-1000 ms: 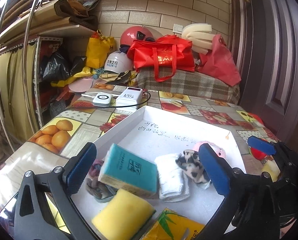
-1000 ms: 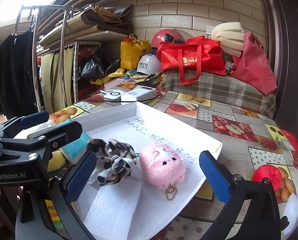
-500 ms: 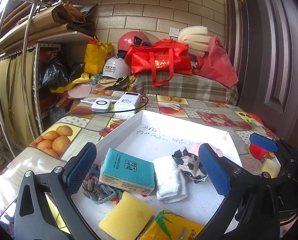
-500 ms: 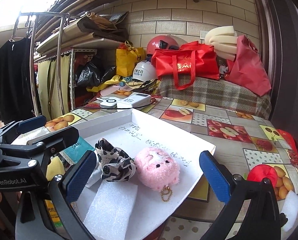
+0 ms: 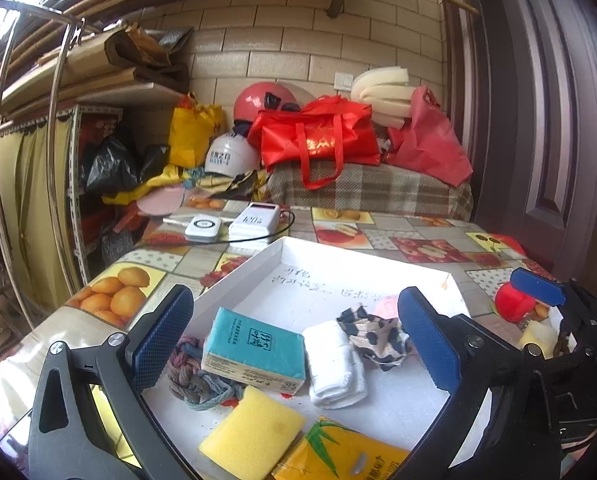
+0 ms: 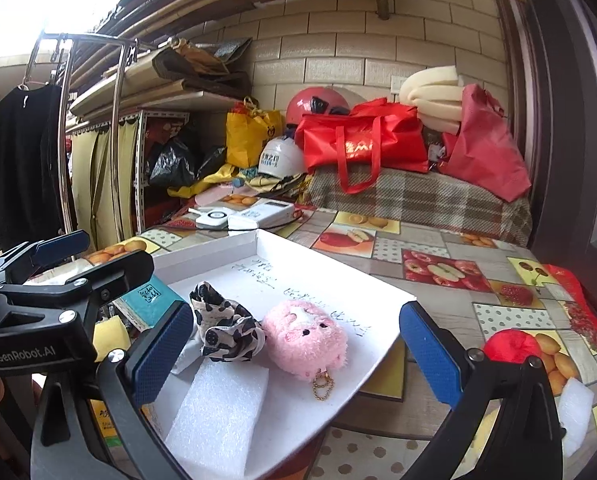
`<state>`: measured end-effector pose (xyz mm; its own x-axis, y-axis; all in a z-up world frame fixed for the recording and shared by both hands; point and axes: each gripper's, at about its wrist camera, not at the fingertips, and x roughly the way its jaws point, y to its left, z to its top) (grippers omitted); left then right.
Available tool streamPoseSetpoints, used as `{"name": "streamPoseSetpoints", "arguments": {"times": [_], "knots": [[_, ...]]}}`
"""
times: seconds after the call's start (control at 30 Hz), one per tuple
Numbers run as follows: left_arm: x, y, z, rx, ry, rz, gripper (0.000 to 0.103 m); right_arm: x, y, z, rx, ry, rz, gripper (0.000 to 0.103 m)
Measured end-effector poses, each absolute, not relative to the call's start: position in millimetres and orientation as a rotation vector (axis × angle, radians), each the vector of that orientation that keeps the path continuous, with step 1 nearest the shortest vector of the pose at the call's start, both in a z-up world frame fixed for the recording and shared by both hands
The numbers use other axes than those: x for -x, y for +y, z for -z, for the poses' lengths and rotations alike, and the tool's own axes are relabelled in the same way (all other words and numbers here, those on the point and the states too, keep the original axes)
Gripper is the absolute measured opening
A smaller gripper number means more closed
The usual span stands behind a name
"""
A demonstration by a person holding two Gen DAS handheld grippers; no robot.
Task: Organize soft objects
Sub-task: 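Move both tools back toward the remaining items on the table, then grasp the white foam block with the right tool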
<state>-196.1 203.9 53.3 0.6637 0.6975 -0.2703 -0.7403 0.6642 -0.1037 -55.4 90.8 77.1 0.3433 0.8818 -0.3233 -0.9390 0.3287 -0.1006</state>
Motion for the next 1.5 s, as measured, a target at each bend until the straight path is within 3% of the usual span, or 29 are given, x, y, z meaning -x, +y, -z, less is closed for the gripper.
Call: {"name": "streamPoseSetpoints", "arguments": {"times": [0.17, 0.4, 0.6, 0.8, 1.17, 1.5], "knots": [[199.3, 183.5, -60.2, 0.172, 0.152, -0.754, 0.103, 60.0, 51.3, -83.8, 0.238, 0.148, -1.089, 0.103], [190.4, 174.4, -61.4, 0.138, 0.184, -0.718, 0.103, 45.4, -32.2, -99.7, -0.082, 0.004, -0.869, 0.103], [192.7, 173.2, -60.3, 0.288, 0.157, -0.558, 0.103, 10.0, -46.8, -99.3, -0.021, 0.153, -0.874, 0.103], [191.9, 147.6, -67.2, 0.213, 0.089, -0.385, 0.103, -4.3, -76.6, -99.5, 0.049, 0.187, -0.842, 0.103], [122.0, 89.1, -57.1, 0.064, 0.351, -0.217, 0.103, -103.3, -147.4, -77.2, -0.076, 0.557, -0.643, 0.103], [38.1, 65.1, -38.0, 0.102, 0.567, -0.110, 0.102, -131.9, -123.0, -49.2, 0.005, 0.766, -0.679, 0.103]]}}
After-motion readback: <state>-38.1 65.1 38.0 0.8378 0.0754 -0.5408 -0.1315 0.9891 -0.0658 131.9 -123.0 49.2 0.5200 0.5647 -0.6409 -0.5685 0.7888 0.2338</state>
